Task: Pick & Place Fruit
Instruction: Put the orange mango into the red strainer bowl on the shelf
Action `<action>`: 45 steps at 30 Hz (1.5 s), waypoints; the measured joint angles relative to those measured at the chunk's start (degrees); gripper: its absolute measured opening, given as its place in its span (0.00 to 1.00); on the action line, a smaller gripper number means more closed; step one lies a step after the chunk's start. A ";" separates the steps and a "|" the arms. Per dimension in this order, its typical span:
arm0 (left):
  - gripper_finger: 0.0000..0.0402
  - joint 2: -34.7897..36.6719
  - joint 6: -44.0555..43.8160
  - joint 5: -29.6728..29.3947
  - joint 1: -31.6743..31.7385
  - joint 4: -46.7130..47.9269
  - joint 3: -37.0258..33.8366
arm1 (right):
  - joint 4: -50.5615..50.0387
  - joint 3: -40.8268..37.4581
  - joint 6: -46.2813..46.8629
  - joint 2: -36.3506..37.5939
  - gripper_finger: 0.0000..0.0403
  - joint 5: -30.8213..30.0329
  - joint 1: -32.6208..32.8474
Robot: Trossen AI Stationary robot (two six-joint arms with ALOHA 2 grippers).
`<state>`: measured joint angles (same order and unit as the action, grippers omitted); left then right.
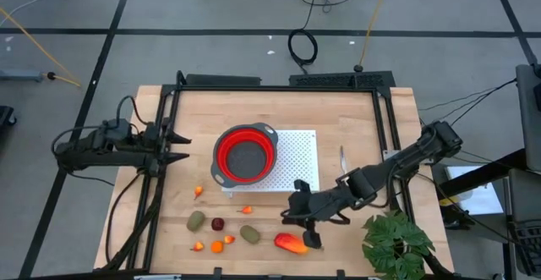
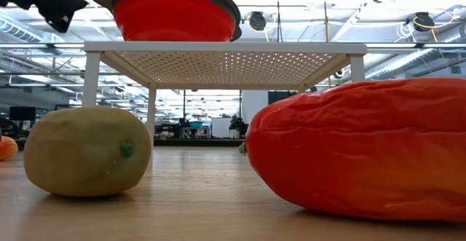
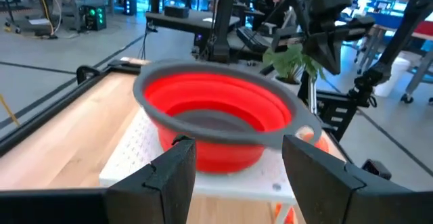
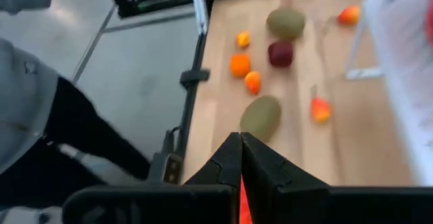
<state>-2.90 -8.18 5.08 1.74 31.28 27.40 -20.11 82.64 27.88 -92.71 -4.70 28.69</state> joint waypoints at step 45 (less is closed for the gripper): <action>0.54 2.54 -0.26 2.99 0.04 -0.91 -0.60 | -7.42 0.02 10.24 -10.64 0.00 12.43 2.31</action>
<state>-0.36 -8.45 8.08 1.78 30.37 26.81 -27.53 82.65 38.13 -103.35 7.74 31.00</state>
